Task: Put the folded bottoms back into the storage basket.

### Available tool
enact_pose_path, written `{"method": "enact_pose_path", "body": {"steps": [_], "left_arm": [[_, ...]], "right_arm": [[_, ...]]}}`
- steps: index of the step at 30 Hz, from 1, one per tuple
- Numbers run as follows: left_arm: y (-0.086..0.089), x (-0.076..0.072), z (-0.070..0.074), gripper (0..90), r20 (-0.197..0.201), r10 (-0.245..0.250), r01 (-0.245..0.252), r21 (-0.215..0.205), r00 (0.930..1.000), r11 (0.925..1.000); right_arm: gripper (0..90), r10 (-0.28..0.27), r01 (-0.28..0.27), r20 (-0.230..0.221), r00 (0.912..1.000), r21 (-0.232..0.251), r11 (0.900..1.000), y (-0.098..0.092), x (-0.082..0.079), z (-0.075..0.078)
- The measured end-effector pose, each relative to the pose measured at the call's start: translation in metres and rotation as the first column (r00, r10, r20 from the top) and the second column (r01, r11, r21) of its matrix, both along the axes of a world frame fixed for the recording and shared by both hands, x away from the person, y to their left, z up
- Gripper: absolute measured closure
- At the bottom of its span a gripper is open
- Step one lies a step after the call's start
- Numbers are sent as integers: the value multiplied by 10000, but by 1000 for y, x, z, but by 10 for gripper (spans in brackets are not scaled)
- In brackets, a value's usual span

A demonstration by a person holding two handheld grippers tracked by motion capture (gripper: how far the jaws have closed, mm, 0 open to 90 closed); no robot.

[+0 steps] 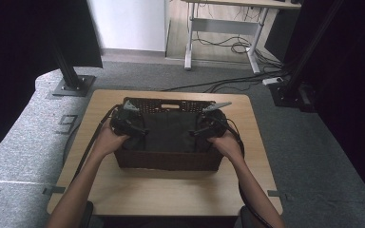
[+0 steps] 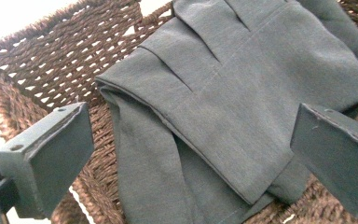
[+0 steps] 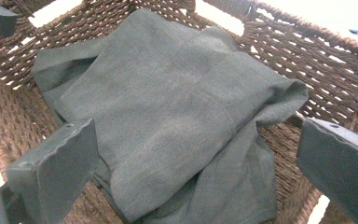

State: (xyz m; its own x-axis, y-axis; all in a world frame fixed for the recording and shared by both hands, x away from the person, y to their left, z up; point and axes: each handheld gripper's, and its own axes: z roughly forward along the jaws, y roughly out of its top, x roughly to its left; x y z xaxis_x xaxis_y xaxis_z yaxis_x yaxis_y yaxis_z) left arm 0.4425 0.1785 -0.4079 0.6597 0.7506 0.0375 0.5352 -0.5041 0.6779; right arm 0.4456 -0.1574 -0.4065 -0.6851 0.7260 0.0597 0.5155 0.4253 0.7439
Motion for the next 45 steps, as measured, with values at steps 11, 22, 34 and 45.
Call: {"method": "enact_pose_path", "body": {"steps": [11,22,34,45], "left_arm": [[13,-26,7,0,773,-462,464,-20,9959,9989],[21,-55,11,0,1090,-729,758,-223,9914,9969],[42,-76,3,0,961,-351,404,-536,9948,9977],[68,-97,-22,0,768,108,-37,-919,9970,9958]], "right_arm": [[0,51,-47,374,9993,-119,9999,-12,-20,7],[0,113,-108,738,9972,-78,9999,-32,-44,13],[0,-285,291,864,9959,-55,9996,-60,-71,4],[0,-696,689,990,9927,103,9976,-81,-94,-8]]}}
